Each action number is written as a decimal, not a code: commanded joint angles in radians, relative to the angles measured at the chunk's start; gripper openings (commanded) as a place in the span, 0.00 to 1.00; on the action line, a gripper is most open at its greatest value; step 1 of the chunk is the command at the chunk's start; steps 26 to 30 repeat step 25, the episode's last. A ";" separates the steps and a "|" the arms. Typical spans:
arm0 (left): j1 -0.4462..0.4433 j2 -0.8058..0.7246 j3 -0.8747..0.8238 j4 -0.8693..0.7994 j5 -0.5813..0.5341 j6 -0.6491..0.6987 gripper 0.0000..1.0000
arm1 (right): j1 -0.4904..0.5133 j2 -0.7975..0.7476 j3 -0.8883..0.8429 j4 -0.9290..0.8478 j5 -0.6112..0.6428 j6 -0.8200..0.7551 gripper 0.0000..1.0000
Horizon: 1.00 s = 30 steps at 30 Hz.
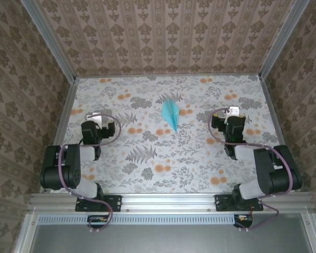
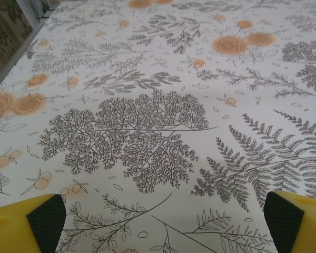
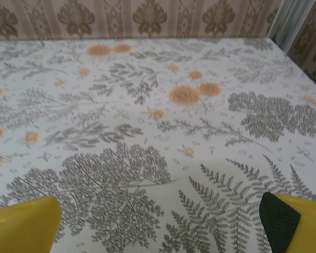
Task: Fold a paper plane with a square sheet of paper (pick it up from the middle)
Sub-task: Reset both arms
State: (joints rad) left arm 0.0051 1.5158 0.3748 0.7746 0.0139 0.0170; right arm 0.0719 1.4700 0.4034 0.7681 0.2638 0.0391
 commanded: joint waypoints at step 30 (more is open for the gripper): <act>-0.028 0.024 0.035 0.074 -0.019 0.049 1.00 | -0.034 0.064 -0.016 0.133 -0.092 0.007 1.00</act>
